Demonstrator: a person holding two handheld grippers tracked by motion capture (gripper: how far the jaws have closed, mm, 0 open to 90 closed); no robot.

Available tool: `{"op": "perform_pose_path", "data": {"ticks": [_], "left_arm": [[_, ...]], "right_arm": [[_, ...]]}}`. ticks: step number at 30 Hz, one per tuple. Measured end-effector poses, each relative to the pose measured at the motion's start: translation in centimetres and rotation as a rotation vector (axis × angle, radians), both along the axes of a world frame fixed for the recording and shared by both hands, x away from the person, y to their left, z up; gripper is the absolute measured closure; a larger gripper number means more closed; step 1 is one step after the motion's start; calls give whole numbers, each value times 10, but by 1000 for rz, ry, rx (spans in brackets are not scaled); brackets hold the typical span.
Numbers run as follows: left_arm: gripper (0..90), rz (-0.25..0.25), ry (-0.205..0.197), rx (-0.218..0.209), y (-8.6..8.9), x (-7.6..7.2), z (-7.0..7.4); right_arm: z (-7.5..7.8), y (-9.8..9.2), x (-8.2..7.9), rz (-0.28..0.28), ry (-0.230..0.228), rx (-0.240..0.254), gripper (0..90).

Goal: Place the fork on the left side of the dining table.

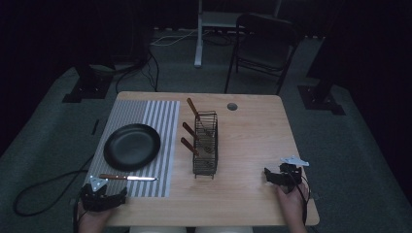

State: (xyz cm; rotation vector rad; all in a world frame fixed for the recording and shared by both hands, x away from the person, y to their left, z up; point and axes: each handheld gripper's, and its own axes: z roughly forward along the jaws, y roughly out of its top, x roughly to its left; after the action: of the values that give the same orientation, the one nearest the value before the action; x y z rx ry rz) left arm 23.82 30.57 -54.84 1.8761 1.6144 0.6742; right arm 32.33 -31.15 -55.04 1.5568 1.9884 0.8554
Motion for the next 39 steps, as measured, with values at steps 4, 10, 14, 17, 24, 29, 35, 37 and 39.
{"op": "perform_pose_path", "data": {"ticks": [4, 10, 14, 17, 24, 29, 35, 37, 39], "left_arm": [[10, -3, 0, 0, 0, 0, 0], [9, -21, -6, 1, 2, 0, 0], [11, -22, -1, 3, 1, 1, 0], [16, -26, 5, 5, 2, 1, 1], [17, -28, 24, -1, 1, 1, 3], [17, -53, 21, 5, -6, -1, 7], [18, -104, 26, -2, -16, -4, 12], [18, -125, 27, -3, -21, -4, 14], [18, -139, 19, -3, -25, -5, 17]], "right_arm": [[0, 0, 0, 0, 0, 0, 114], [0, 0, 0, 0, 0, 0, 114], [0, 0, 0, 0, 0, 0, 114], [0, 0, 0, 0, 0, 0, 114], [0, 0, 0, 0, 0, 0, 114], [0, 0, 0, 0, 0, 0, 114], [0, 0, 0, 0, 0, 1, 114], [0, 0, 0, 0, 0, 1, 114], [0, 0, 0, 0, 0, 0, 114]]}}
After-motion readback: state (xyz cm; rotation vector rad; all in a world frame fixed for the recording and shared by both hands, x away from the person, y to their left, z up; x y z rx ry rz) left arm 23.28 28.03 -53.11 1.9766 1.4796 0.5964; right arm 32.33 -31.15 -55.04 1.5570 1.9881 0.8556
